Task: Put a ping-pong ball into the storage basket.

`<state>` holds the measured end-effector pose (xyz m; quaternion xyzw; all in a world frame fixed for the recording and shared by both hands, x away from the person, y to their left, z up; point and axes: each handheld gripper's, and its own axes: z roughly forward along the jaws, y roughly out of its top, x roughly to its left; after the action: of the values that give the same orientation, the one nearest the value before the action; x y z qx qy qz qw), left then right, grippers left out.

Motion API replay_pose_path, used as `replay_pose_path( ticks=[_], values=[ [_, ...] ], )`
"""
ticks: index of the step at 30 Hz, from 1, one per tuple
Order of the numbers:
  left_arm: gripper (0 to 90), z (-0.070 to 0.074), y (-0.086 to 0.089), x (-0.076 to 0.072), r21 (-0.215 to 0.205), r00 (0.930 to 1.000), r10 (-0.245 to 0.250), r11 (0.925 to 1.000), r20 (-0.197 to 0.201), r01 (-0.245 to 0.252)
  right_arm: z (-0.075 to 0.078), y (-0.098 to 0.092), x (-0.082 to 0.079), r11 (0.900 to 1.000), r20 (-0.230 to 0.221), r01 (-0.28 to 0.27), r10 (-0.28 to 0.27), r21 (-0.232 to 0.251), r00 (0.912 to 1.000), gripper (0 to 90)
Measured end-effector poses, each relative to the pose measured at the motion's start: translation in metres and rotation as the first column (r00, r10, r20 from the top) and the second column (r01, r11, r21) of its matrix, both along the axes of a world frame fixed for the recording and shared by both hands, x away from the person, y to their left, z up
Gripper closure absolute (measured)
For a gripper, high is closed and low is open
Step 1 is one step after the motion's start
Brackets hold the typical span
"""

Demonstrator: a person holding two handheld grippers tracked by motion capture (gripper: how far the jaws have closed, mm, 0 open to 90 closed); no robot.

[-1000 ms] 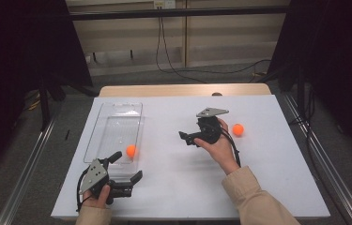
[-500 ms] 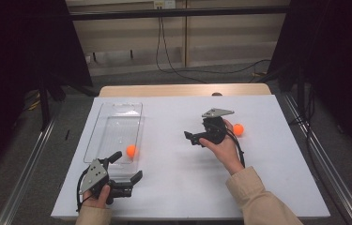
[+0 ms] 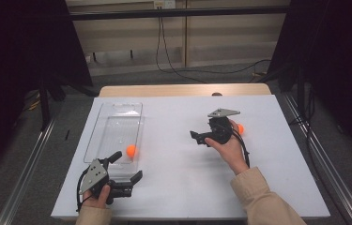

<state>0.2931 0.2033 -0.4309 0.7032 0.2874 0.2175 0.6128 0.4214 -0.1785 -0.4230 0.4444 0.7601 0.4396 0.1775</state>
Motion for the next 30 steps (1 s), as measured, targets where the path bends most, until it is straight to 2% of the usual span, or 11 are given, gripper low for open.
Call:
replay_pose_path(
  ticks=[30],
  values=[
    [1.0,0.0,0.0,0.0,-0.001,1.0,0.0,1.0,0.0,0.0,-0.007,-0.032,0.001,0.997,-0.016,0.073,-0.073,-0.017,0.9972,4.1]
  ],
)
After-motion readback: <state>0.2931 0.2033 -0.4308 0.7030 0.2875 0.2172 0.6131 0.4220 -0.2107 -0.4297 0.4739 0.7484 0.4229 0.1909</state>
